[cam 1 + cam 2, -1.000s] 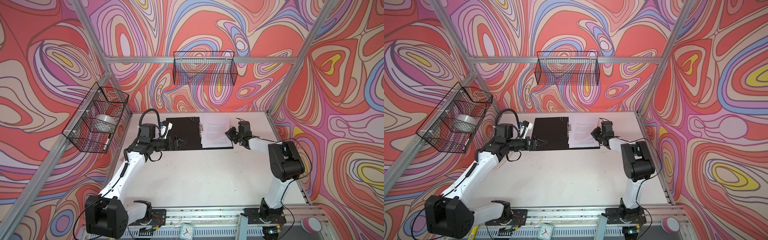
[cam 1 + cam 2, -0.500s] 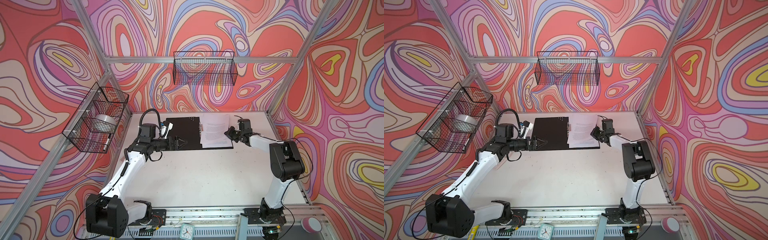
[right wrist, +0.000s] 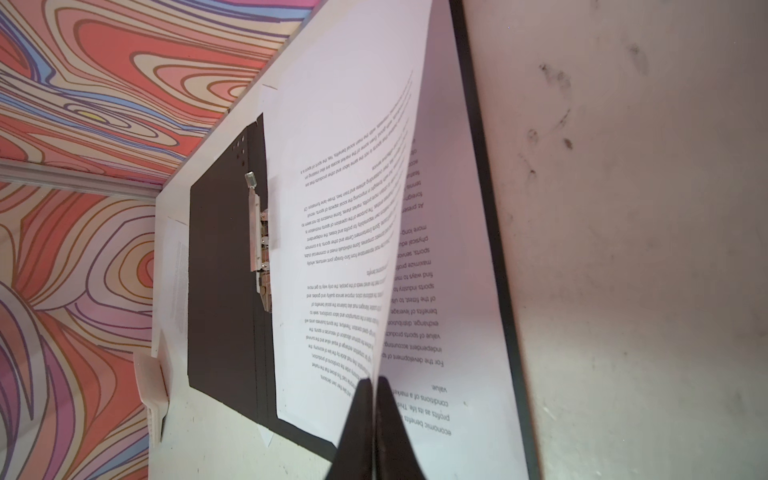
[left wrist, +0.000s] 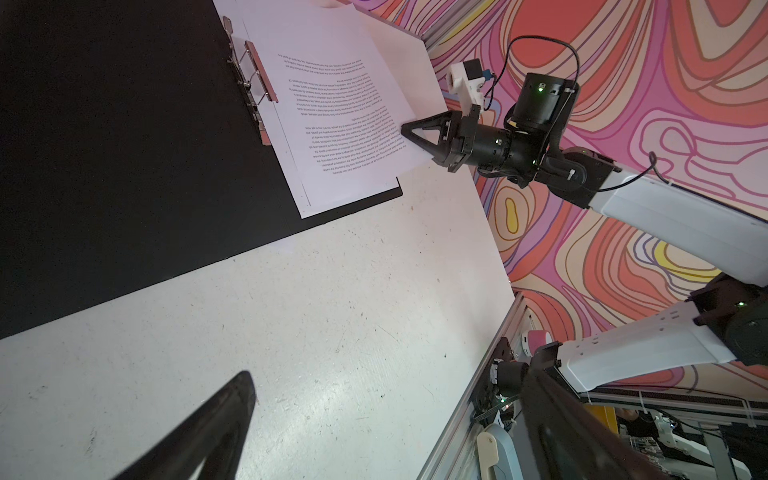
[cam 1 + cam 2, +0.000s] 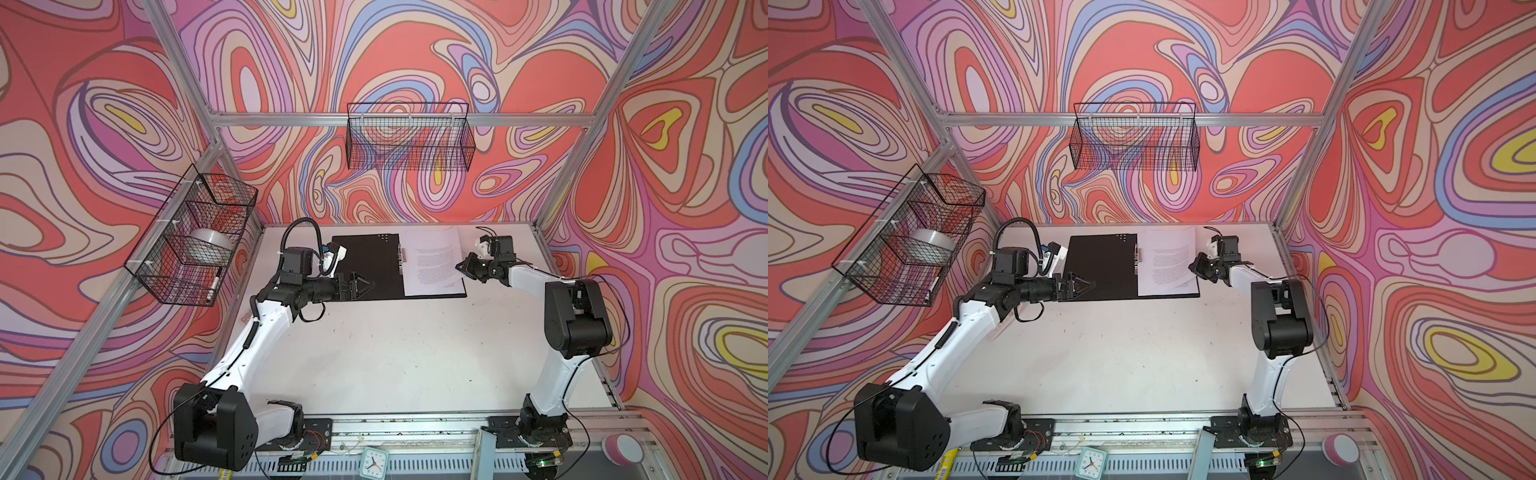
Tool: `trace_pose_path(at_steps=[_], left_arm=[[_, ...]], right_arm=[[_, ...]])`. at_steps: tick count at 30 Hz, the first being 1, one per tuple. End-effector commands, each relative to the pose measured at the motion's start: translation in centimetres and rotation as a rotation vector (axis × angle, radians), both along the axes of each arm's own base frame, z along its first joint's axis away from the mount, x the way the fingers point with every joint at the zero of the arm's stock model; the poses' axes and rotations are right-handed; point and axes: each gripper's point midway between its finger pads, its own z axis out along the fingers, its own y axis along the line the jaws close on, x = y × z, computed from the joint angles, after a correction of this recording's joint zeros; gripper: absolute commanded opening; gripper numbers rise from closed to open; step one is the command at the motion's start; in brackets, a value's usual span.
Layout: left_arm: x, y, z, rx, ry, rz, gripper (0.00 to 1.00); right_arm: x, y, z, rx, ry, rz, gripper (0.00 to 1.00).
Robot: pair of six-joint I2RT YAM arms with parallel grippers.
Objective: Put the files into the folder
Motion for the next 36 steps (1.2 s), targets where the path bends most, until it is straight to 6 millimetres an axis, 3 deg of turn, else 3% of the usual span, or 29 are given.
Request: trace_pose_path(at_steps=[1, 24, 36], left_arm=[[0.2, 0.0, 0.2, -0.004, -0.019, -0.014, 1.00], [0.3, 0.0, 0.0, -0.003, -0.020, -0.016, 1.00], [0.3, 0.0, 0.0, -0.010, -0.011, -0.018, 1.00]], right_arm=[[0.3, 0.7, -0.3, -0.008, -0.008, 0.056, 0.00], [0.5, 1.1, -1.0, -0.036, -0.008, 0.127, 0.00], [-0.5, 1.2, -1.0, -0.052, -0.008, 0.161, 0.00]])
